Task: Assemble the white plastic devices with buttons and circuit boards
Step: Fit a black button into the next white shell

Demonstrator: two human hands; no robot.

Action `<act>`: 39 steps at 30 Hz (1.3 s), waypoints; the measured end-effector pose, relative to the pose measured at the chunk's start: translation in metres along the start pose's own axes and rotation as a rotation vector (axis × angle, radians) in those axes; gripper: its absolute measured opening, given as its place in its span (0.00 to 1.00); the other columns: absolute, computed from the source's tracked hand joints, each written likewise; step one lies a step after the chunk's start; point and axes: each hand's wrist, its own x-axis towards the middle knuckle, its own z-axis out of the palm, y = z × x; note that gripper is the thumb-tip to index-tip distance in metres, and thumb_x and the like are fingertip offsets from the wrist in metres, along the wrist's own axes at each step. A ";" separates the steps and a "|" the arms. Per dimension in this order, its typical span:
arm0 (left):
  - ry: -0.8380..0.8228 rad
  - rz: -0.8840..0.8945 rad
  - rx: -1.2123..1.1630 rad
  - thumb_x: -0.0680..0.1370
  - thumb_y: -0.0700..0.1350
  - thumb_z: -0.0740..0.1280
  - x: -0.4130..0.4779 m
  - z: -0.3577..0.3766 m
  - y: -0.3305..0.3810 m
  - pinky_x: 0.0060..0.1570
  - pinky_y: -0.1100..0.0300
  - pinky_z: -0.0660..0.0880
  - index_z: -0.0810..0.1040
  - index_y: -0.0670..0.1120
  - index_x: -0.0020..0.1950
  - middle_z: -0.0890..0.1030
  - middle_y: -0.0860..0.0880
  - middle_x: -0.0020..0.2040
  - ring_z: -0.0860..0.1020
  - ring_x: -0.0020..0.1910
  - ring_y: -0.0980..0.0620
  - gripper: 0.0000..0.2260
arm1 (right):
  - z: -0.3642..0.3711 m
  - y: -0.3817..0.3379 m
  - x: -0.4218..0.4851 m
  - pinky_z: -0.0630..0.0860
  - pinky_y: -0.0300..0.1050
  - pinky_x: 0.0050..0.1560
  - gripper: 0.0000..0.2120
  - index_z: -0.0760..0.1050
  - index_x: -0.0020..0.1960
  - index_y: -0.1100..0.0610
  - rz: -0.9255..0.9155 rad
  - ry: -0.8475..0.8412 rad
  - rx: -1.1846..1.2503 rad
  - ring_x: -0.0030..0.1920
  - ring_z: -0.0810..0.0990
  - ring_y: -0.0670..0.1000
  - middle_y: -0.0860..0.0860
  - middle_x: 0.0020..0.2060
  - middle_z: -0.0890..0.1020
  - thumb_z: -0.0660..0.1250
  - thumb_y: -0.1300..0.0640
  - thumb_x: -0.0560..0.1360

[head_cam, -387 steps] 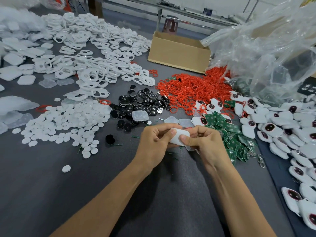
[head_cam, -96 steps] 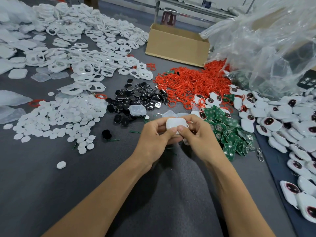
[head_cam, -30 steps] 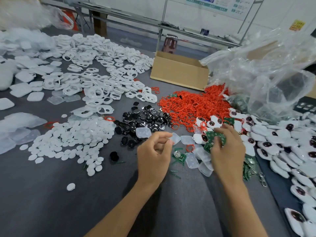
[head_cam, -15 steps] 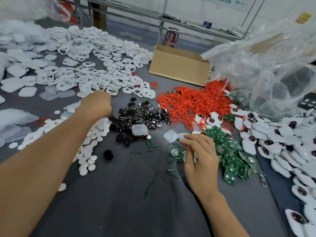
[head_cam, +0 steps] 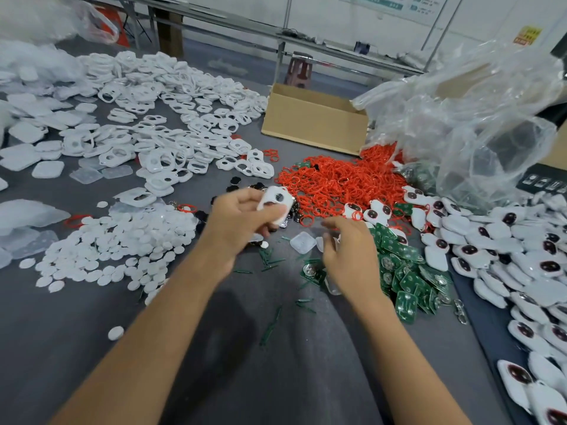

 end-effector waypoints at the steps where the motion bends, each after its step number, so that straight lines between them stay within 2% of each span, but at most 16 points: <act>1: -0.017 -0.005 -0.118 0.68 0.37 0.75 -0.008 0.007 -0.005 0.29 0.67 0.76 0.80 0.39 0.46 0.85 0.46 0.37 0.79 0.29 0.56 0.09 | 0.003 -0.001 0.013 0.71 0.49 0.55 0.12 0.77 0.55 0.59 0.015 -0.081 -0.028 0.53 0.76 0.58 0.55 0.50 0.82 0.64 0.66 0.73; 3: -0.013 -0.017 -0.278 0.62 0.40 0.77 -0.021 0.017 -0.014 0.33 0.64 0.79 0.79 0.40 0.42 0.84 0.47 0.36 0.80 0.32 0.54 0.13 | 0.012 -0.003 0.037 0.74 0.51 0.53 0.12 0.77 0.56 0.59 0.054 -0.238 -0.108 0.54 0.77 0.58 0.56 0.52 0.82 0.63 0.64 0.74; 5: -0.018 -0.028 -0.349 0.57 0.40 0.79 -0.030 0.020 -0.022 0.34 0.63 0.79 0.78 0.41 0.45 0.84 0.48 0.37 0.81 0.34 0.52 0.20 | 0.021 -0.003 0.051 0.75 0.51 0.53 0.10 0.78 0.53 0.58 0.064 -0.358 -0.221 0.53 0.78 0.58 0.56 0.52 0.81 0.63 0.63 0.73; 7: -0.030 -0.025 -0.398 0.58 0.34 0.79 -0.035 0.022 -0.028 0.34 0.63 0.78 0.78 0.45 0.52 0.84 0.50 0.38 0.81 0.36 0.53 0.24 | 0.028 -0.002 0.056 0.75 0.51 0.51 0.08 0.79 0.50 0.59 0.063 -0.381 -0.245 0.52 0.77 0.59 0.57 0.50 0.80 0.64 0.64 0.72; 9: -0.027 0.011 -0.438 0.62 0.34 0.77 -0.038 0.024 -0.032 0.36 0.65 0.77 0.79 0.49 0.57 0.82 0.53 0.38 0.79 0.36 0.57 0.26 | 0.030 0.002 0.056 0.73 0.48 0.48 0.05 0.79 0.46 0.60 0.056 -0.334 -0.224 0.50 0.76 0.58 0.57 0.48 0.79 0.65 0.65 0.72; 12: -0.008 0.058 -0.354 0.63 0.40 0.77 -0.042 0.029 -0.034 0.31 0.68 0.72 0.83 0.50 0.48 0.77 0.55 0.34 0.73 0.32 0.57 0.15 | 0.023 0.004 0.047 0.67 0.38 0.40 0.07 0.80 0.42 0.57 0.132 -0.193 0.000 0.39 0.77 0.48 0.50 0.39 0.81 0.66 0.66 0.73; 14: 0.029 0.041 -0.274 0.64 0.38 0.79 -0.042 0.031 -0.037 0.26 0.66 0.71 0.80 0.48 0.43 0.75 0.54 0.32 0.73 0.29 0.56 0.13 | 0.012 0.001 0.035 0.68 0.30 0.33 0.11 0.80 0.42 0.55 0.184 -0.133 0.253 0.31 0.77 0.42 0.44 0.32 0.81 0.63 0.68 0.74; 17: 0.057 0.028 -0.152 0.69 0.37 0.76 -0.043 0.035 -0.042 0.25 0.63 0.74 0.74 0.45 0.40 0.75 0.53 0.31 0.76 0.28 0.56 0.11 | -0.004 -0.001 0.014 0.73 0.33 0.26 0.13 0.77 0.43 0.52 0.205 -0.131 0.450 0.27 0.80 0.41 0.42 0.27 0.81 0.63 0.70 0.74; 20: 0.089 0.094 -0.014 0.71 0.41 0.76 -0.045 0.040 -0.045 0.27 0.60 0.76 0.76 0.47 0.35 0.77 0.53 0.30 0.78 0.30 0.52 0.10 | -0.011 -0.002 -0.001 0.77 0.39 0.33 0.11 0.75 0.39 0.53 0.168 -0.085 0.427 0.28 0.79 0.43 0.44 0.25 0.80 0.70 0.68 0.70; 24: 0.123 0.190 0.174 0.68 0.49 0.78 -0.046 0.044 -0.046 0.41 0.52 0.78 0.84 0.51 0.37 0.83 0.53 0.34 0.80 0.35 0.49 0.05 | -0.013 -0.007 -0.018 0.77 0.41 0.37 0.10 0.78 0.38 0.56 0.029 -0.010 0.358 0.32 0.80 0.44 0.46 0.30 0.81 0.70 0.70 0.68; 26: 0.126 0.216 0.196 0.68 0.49 0.77 -0.047 0.046 -0.046 0.41 0.49 0.78 0.84 0.52 0.38 0.83 0.50 0.34 0.81 0.36 0.43 0.04 | -0.013 -0.010 -0.021 0.76 0.42 0.37 0.08 0.80 0.39 0.58 -0.031 0.027 0.316 0.32 0.79 0.47 0.49 0.32 0.82 0.70 0.70 0.67; 28: 0.142 0.241 0.220 0.69 0.48 0.77 -0.048 0.046 -0.045 0.39 0.46 0.78 0.84 0.52 0.37 0.82 0.45 0.32 0.80 0.35 0.40 0.04 | -0.013 -0.012 -0.022 0.74 0.38 0.37 0.07 0.82 0.39 0.59 -0.099 0.057 0.287 0.32 0.78 0.47 0.50 0.33 0.83 0.71 0.70 0.67; 30: 0.144 0.269 0.266 0.71 0.46 0.76 -0.048 0.046 -0.045 0.37 0.49 0.77 0.84 0.50 0.38 0.81 0.41 0.31 0.79 0.32 0.43 0.03 | -0.014 -0.013 -0.023 0.72 0.30 0.39 0.07 0.82 0.40 0.59 -0.136 0.066 0.303 0.34 0.77 0.42 0.50 0.35 0.83 0.72 0.70 0.67; 32: 0.149 0.282 0.301 0.72 0.44 0.75 -0.049 0.046 -0.045 0.36 0.55 0.77 0.83 0.48 0.39 0.81 0.42 0.31 0.79 0.30 0.49 0.03 | -0.015 -0.012 -0.023 0.72 0.26 0.40 0.06 0.83 0.42 0.59 -0.097 0.046 0.346 0.36 0.77 0.41 0.50 0.36 0.84 0.72 0.69 0.68; 36: 0.140 0.303 0.284 0.73 0.41 0.74 -0.051 0.049 -0.046 0.32 0.69 0.73 0.81 0.46 0.38 0.81 0.45 0.32 0.77 0.28 0.59 0.05 | -0.018 -0.009 -0.028 0.77 0.38 0.39 0.04 0.81 0.41 0.56 0.010 -0.007 0.373 0.34 0.80 0.44 0.47 0.35 0.83 0.73 0.63 0.70; 39: 0.106 0.278 0.240 0.73 0.41 0.73 -0.051 0.048 -0.048 0.35 0.63 0.76 0.82 0.48 0.40 0.82 0.50 0.34 0.78 0.31 0.56 0.03 | -0.021 -0.007 -0.032 0.78 0.38 0.40 0.06 0.81 0.40 0.53 0.026 0.030 0.414 0.35 0.82 0.41 0.44 0.34 0.84 0.72 0.64 0.70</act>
